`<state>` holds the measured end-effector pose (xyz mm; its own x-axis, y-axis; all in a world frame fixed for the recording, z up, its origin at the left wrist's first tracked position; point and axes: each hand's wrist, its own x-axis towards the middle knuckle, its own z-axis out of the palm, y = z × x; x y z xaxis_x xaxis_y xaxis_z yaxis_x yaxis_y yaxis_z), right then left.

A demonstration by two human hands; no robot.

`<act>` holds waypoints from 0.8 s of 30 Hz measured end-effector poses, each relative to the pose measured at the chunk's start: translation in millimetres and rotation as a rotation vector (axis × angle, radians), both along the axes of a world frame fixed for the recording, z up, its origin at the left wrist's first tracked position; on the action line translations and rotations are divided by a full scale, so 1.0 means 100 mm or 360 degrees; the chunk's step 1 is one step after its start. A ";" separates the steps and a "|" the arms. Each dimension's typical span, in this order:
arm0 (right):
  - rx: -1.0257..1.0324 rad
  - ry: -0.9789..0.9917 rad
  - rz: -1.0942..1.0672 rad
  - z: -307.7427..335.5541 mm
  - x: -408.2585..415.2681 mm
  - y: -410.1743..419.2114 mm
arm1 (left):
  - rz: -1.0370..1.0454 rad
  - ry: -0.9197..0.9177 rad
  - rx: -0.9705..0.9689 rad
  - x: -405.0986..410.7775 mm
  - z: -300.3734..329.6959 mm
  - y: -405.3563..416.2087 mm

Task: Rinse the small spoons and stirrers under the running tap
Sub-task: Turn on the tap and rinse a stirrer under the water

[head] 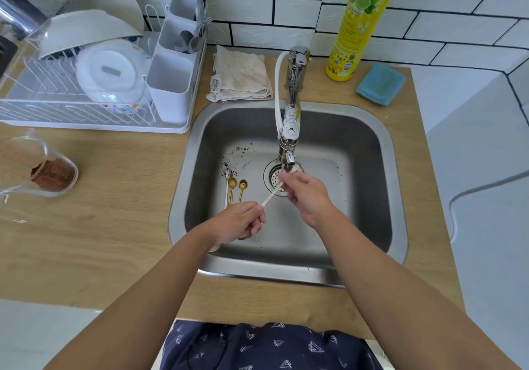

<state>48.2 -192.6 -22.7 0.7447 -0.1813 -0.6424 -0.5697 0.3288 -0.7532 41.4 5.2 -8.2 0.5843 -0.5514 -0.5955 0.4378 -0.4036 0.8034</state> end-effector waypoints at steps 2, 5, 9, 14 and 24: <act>0.0091 -0.0013 0.0237 -0.01 -0.08 0.07 | -0.0017 -0.0012 0.0027 -0.01 0.00 0.00; 0.0098 -0.0053 0.0214 0.06 -0.08 0.06 | -0.0005 -0.0015 0.0005 -0.03 -0.01 0.00; 0.0118 -0.0076 -0.0040 0.11 0.01 -0.03 | 0.0027 -0.0005 -0.0034 -0.01 -0.02 -0.01; 0.0104 -0.0052 0.0394 0.08 -0.12 0.13 | 0.0008 0.0027 -0.0045 0.00 -0.04 -0.05; 0.0110 -0.0008 -0.0041 0.02 -0.12 0.13 | -0.0287 -0.0269 0.0500 0.01 0.01 -0.10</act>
<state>36.0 -179.2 -20.8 0.7436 -0.1554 -0.6503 -0.5568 0.3947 -0.7309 42.1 -4.9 -7.3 0.5991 -0.4603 -0.6551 0.2098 -0.6994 0.6833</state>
